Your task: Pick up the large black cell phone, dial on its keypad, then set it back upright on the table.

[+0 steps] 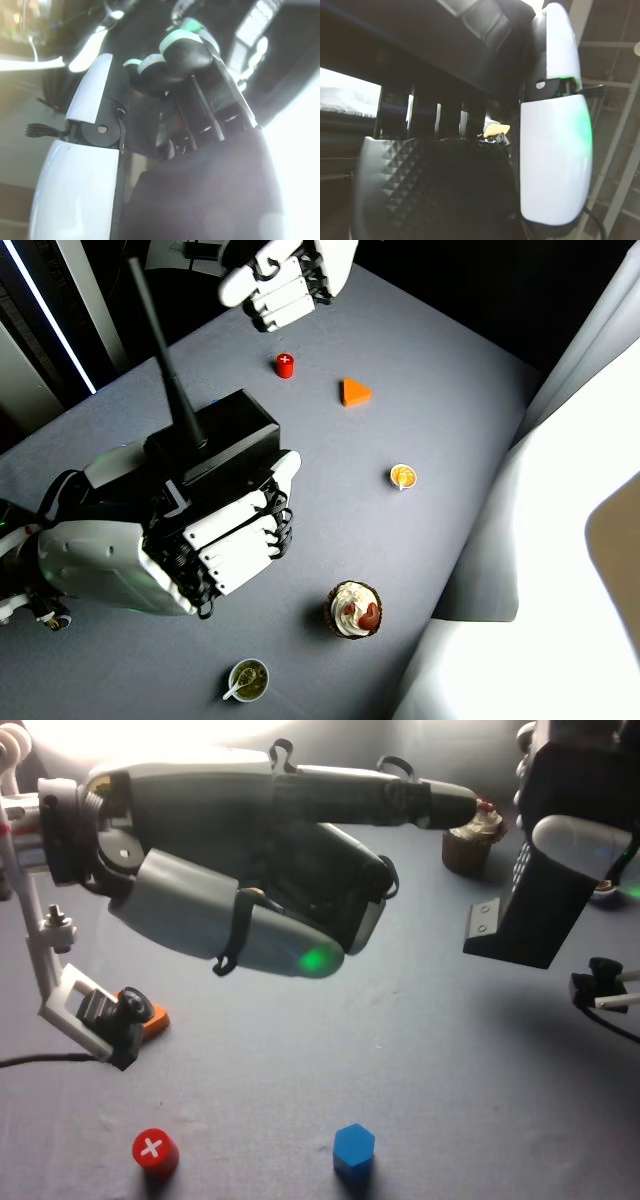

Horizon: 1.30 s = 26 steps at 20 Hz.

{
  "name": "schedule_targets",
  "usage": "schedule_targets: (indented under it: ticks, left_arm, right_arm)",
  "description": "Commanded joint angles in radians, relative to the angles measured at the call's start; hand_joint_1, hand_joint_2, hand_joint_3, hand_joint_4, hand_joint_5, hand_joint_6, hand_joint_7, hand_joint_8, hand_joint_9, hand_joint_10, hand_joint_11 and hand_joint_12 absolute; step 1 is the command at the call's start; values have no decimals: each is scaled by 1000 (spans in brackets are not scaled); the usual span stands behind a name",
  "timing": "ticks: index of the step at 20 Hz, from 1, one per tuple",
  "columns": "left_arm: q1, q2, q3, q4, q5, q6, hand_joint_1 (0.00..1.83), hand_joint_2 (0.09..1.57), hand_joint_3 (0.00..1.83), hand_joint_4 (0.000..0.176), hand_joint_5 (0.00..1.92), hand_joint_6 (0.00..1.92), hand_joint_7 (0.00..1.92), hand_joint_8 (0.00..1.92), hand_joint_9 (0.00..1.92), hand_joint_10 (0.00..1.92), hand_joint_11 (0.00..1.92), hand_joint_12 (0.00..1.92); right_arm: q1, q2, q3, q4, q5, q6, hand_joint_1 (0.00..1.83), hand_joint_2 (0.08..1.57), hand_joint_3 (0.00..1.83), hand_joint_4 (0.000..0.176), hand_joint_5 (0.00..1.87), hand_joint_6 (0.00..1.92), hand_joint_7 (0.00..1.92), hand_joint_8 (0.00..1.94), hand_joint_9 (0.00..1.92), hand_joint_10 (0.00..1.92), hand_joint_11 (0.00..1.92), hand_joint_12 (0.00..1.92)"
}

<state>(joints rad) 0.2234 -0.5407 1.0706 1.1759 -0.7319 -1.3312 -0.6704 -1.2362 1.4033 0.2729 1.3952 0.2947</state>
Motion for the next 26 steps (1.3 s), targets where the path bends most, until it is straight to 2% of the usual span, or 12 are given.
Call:
schedule_targets:
  ticks: [1,3,6,7,9,12,14,17,19,24,25,26]
  left_arm:
    - [-17,19,-6,-76,-26,-41,1310,1229,4,41,207,10,746,1427,788,1783,764,1921]
    - [-9,34,-5,-84,-8,-73,1329,1166,0,10,290,12,861,1245,814,1726,775,1921]
    - [-9,37,-4,-88,-6,-78,1304,1189,8,0,393,14,808,1310,708,1734,709,1921]
    - [-11,37,-5,-102,-1,-78,929,1204,14,0,406,13,702,1276,664,1734,679,1921]
    - [-11,36,-6,-116,3,-78,636,1257,5,0,406,2,642,1150,600,1682,587,1921]
    - [-11,36,-8,-115,3,-77,352,1273,0,0,474,3,746,339,608,918,392,1508]
    - [-11,36,-8,-115,3,-77,174,1285,1,0,470,0,698,59,585,473,276,1247]
    - [-11,36,-8,-114,3,-76,57,1262,0,0,428,0,497,0,486,49,64,1016]
    - [-11,36,-8,-114,3,-76,2,1252,0,0,369,0,408,2,371,4,2,892]
    - [-9,36,-9,-111,2,-75,0,1236,0,0,285,3,286,4,265,4,0,613]
    - [-9,35,-9,-111,2,-75,0,1235,0,0,287,5,291,6,263,4,0,539]
    - [-9,35,-9,-110,2,-74,0,1233,0,0,285,3,293,4,259,2,0,507]
  right_arm:
    - [2,8,12,12,146,25,1366,1151,1,0,960,772,806,1298,873,1352,934,1249]
    - [-2,2,17,11,146,30,1364,1158,0,0,969,752,794,1318,846,1394,921,1304]
    - [-25,1,19,-14,146,46,1364,1158,0,0,956,775,796,1328,854,1373,924,1301]
    - [-36,1,20,-26,146,51,1368,1149,0,0,964,752,833,1286,860,1362,935,1283]
    - [-48,1,21,-27,146,56,1375,1129,0,0,1005,696,880,1215,892,1301,933,1222]
    - [-61,1,27,-28,146,59,1368,1142,0,0,988,735,813,1283,894,1313,950,1225]
    - [-67,1,33,-28,149,61,1267,1119,0,0,1073,635,926,1291,987,1018,1002,1253]
    - [-72,-3,37,-28,163,63,1261,1123,2,0,1060,641,927,1309,1023,992,1019,1191]
    - [-74,-11,45,-28,173,63,1239,1123,0,0,980,841,986,1155,1062,949,1041,1211]
    - [-78,-39,74,-28,189,63,1264,1087,0,0,1106,602,1025,1123,1054,876,992,1201]
    - [-78,-43,77,-28,189,63,1356,1101,4,0,1065,630,954,1083,952,1203,962,1159]
    - [-79,-46,79,-28,189,64,1276,1093,0,0,1117,600,981,1138,969,1043,957,1133]
